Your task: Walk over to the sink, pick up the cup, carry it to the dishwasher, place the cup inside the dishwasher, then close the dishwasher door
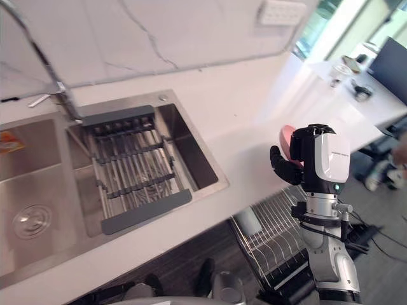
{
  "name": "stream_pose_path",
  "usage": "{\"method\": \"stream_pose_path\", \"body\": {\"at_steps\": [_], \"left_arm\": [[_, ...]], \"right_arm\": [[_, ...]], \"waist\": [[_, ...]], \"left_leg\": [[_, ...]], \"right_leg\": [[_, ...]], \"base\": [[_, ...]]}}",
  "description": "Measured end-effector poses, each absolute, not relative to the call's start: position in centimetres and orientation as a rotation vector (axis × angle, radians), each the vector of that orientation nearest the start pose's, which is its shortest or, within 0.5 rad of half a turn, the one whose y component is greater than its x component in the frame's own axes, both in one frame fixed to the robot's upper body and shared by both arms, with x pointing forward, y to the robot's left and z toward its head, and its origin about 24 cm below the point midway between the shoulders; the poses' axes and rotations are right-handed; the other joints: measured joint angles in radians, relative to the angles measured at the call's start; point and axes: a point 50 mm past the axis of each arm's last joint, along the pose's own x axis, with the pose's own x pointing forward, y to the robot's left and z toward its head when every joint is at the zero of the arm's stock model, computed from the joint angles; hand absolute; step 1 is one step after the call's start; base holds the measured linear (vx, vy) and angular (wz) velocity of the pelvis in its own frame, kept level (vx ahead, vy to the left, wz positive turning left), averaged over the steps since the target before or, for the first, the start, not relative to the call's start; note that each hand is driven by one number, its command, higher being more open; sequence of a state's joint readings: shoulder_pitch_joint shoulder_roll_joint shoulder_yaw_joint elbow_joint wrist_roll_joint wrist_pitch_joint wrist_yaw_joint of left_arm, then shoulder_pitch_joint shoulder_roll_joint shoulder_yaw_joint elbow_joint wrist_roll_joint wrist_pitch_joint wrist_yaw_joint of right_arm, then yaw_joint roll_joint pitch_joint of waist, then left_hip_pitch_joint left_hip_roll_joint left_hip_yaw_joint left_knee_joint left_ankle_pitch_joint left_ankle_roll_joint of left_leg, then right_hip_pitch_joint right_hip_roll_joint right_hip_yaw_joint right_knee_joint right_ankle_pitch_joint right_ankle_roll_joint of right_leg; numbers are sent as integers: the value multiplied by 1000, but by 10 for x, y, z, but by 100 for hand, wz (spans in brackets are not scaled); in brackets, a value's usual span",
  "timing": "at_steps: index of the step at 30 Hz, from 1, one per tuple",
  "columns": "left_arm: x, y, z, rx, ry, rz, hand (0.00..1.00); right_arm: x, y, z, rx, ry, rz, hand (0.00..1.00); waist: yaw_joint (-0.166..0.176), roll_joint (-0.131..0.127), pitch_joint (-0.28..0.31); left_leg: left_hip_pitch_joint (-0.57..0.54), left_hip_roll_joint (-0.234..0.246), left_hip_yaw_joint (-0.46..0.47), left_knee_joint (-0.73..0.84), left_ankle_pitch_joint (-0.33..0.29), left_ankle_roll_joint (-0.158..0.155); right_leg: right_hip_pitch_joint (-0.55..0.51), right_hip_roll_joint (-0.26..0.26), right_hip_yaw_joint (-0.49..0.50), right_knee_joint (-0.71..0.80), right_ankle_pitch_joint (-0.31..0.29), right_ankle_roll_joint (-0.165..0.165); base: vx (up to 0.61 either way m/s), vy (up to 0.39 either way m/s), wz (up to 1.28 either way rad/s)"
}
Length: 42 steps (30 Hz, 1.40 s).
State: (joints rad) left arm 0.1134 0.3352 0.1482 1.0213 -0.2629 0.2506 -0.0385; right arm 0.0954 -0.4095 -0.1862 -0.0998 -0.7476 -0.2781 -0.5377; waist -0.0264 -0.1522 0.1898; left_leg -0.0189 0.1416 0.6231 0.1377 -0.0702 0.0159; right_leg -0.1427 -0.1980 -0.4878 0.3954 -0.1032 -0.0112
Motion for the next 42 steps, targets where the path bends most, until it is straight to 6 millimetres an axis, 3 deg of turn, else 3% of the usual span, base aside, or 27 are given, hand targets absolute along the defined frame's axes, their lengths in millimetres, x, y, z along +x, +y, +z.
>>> {"method": "stream_pose_path", "body": {"at_steps": [1, 2, 5, 8, 15, 20, 27, 32, 42], "left_arm": [[65, 295, -142, -90, 1274, 461, 100], [66, 301, -140, -95, 1262, 495, 100], [58, 309, -137, -113, 1251, 566, 100], [61, 308, -137, -131, 1226, 567, 100], [65, 287, -145, -196, 1213, 536, 100], [72, 268, -149, -249, 1191, 492, 100], [85, 256, -150, -272, 1162, 424, 100], [96, 245, -151, -284, 1150, 376, 100], [129, 222, -145, -328, 1073, 268, 100]], "right_arm": [[224, -246, 109, -1091, -537, -476, 0], [227, -242, 109, -1083, -548, -461, 0], [229, -236, 109, -1072, -562, -439, 0], [224, -239, 103, -1074, -530, -434, 0], [218, -240, 97, -1080, -509, -417, 0], [218, -246, 91, -1092, -479, -412, 0], [226, -251, 88, -1108, -452, -411, 0], [234, -260, 78, -1119, -388, -433, 0], [259, -294, 89, -1160, -337, -581, 0]], "waist": [[3, -3, -1], [13, -5, -1], [14, -7, 0], [13, -5, -1], [-11, 14, 16], [-19, 61, 47], [-34, 101, 94], [-43, 138, 122], [-42, 224, 235]], "left_leg": [[-28, 29, 24, 48, -9, 5], [-56, 70, 52, 119, -32, -5], [-82, 140, 91, 220, -65, -31], [-100, 170, 112, 230, -64, -36], [-93, 151, 118, 189, -23, -18], [-94, 132, 114, 184, -15, -3], [-111, 93, 107, 159, -19, -1], [-123, 59, 98, 143, -7, 29], [-178, 7, 8, 111, 14, 52]], "right_leg": [[46, -13, -23, -22, -2, 19], [90, 10, -4, -113, 31, 52], [174, 100, 14, -359, 87, 63], [175, 141, 40, -453, 137, 51], [173, 137, 34, -483, 178, 29], [174, 121, 30, -480, 198, 42], [152, 91, 20, -473, 203, 48], [139, 69, 11, -468, 215, 56], [83, 36, -2, -450, 219, 66]], "base": [[-97, -167, -82], [-123, -197, -94], [-159, -177, -66], [-191, -67, -35], [-107, 14, -7], [-7, 66, 4], [14, 77, 7], [53, 74, 10], [7, 55, 6]]}}
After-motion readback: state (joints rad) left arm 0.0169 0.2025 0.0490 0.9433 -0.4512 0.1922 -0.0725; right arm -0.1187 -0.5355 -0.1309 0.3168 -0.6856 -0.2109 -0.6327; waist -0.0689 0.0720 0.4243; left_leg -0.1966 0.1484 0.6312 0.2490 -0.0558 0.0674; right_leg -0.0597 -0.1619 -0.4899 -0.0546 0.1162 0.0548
